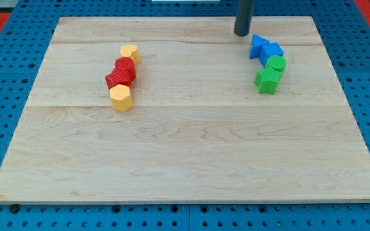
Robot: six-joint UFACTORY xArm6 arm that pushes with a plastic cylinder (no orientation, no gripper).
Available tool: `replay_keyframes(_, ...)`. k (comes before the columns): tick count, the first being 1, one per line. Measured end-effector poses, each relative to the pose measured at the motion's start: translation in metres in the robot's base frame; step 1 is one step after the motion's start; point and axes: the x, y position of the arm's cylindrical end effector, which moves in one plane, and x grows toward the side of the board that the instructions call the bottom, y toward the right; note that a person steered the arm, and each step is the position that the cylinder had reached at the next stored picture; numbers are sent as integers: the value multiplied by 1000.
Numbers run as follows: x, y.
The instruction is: Push the blue triangle slightly downwards
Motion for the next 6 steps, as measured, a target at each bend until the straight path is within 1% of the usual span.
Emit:
replay_keyframes(1, 0, 37)
replay_keyframes(2, 7, 48)
replay_keyframes(4, 32, 36)
replay_keyframes(6, 36, 28)
